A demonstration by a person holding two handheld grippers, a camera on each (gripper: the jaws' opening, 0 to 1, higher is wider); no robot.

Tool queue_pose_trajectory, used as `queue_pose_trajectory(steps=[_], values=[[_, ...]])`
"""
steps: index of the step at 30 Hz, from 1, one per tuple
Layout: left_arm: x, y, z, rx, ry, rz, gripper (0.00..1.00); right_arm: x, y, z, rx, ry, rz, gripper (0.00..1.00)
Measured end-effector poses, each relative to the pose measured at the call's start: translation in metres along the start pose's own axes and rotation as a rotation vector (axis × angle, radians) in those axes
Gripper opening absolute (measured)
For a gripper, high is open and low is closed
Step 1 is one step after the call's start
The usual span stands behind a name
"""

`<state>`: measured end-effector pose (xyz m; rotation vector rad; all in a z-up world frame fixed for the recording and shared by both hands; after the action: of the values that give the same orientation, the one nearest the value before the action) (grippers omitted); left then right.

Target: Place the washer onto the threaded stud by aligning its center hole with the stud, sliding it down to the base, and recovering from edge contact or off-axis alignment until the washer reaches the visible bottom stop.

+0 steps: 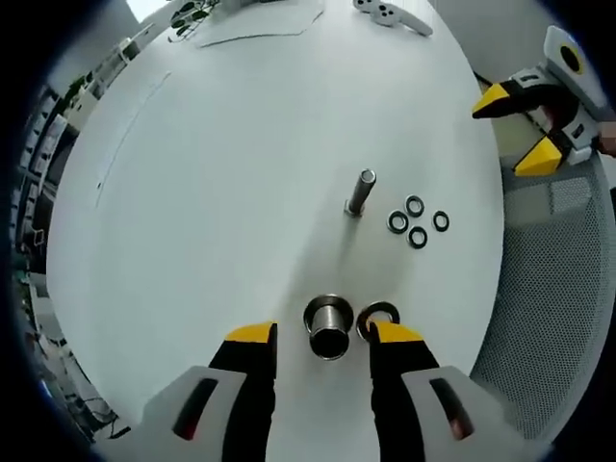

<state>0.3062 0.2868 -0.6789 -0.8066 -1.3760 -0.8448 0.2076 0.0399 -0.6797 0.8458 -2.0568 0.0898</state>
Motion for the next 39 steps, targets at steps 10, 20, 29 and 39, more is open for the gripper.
queue_pose_trajectory(steps=[10, 20, 29, 39], values=[[0.004, -0.002, 0.007, 0.038, -0.017, -0.003, 0.37, 0.002, -0.001, 0.001, 0.001, 0.000, 0.000, 0.41], [0.001, -0.010, 0.012, 0.064, -0.010, 0.013, 0.40, 0.001, 0.000, 0.000, 0.012, 0.004, -0.005, 0.41], [-0.001, -0.015, 0.017, 0.101, -0.021, 0.030, 0.40, 0.002, -0.002, 0.003, 0.014, 0.006, -0.004, 0.41], [-0.007, -0.025, 0.021, 0.136, -0.022, 0.053, 0.42, 0.002, -0.001, 0.004, 0.015, 0.008, -0.004, 0.41]])
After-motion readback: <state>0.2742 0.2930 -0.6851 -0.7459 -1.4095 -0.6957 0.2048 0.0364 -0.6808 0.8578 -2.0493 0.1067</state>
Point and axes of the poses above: the point that each gripper's makers call its tool centre point, and the gripper's own axes: x roughly backward along the fingers, y roughly to its left, z roughly out of its underside, the point moved 9 cm from there along x, roughly backward along the fingers, and after that the axes turned 12 degrees about y, right-handed, at the moved point
